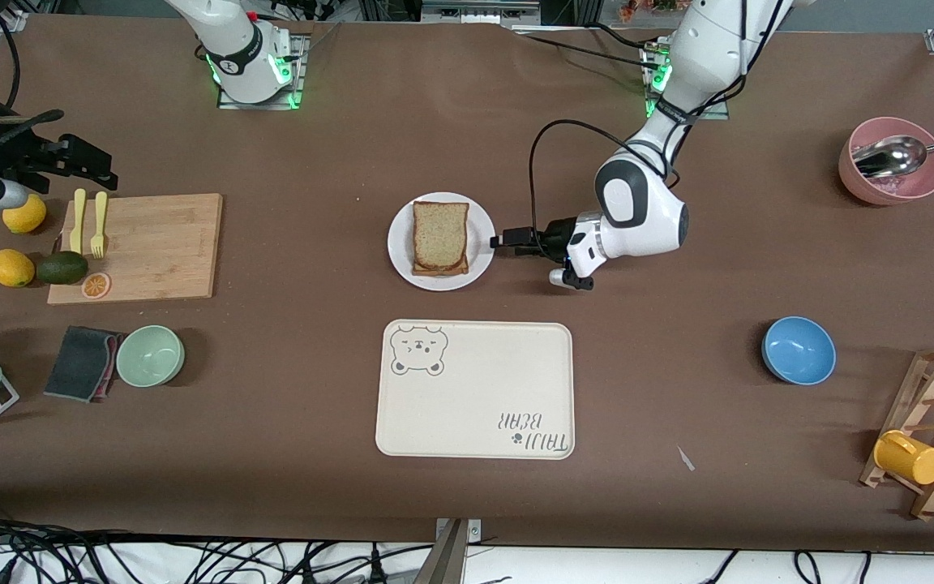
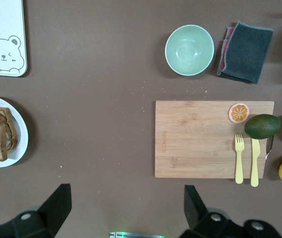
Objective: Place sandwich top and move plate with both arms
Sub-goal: 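Grasp the white plate rim with the left gripper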
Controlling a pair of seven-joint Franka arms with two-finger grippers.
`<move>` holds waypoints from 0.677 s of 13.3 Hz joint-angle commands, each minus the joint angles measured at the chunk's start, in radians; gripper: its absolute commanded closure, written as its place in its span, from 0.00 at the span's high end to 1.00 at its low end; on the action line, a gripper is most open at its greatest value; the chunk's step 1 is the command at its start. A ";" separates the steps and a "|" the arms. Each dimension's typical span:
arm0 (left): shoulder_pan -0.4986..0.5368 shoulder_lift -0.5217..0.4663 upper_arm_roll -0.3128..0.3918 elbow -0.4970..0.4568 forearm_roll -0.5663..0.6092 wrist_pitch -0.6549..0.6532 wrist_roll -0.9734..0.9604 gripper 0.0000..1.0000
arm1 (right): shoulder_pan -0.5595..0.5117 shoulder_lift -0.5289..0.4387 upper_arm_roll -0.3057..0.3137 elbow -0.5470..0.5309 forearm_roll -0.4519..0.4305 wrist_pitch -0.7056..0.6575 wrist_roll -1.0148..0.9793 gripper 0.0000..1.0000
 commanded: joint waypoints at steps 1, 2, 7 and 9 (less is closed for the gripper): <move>-0.044 0.041 0.007 0.019 -0.111 0.010 0.082 0.97 | -0.011 -0.010 0.008 -0.008 -0.001 0.001 -0.002 1.00; -0.050 0.043 0.009 0.020 -0.117 0.010 0.084 0.95 | -0.011 -0.010 0.008 -0.008 -0.001 -0.001 -0.002 1.00; -0.053 0.052 0.009 0.020 -0.117 0.010 0.116 0.59 | -0.011 -0.010 0.008 -0.008 -0.001 0.001 -0.002 1.00; -0.053 0.066 0.010 0.019 -0.120 0.010 0.157 0.55 | -0.011 -0.010 0.008 -0.008 -0.001 0.001 -0.002 1.00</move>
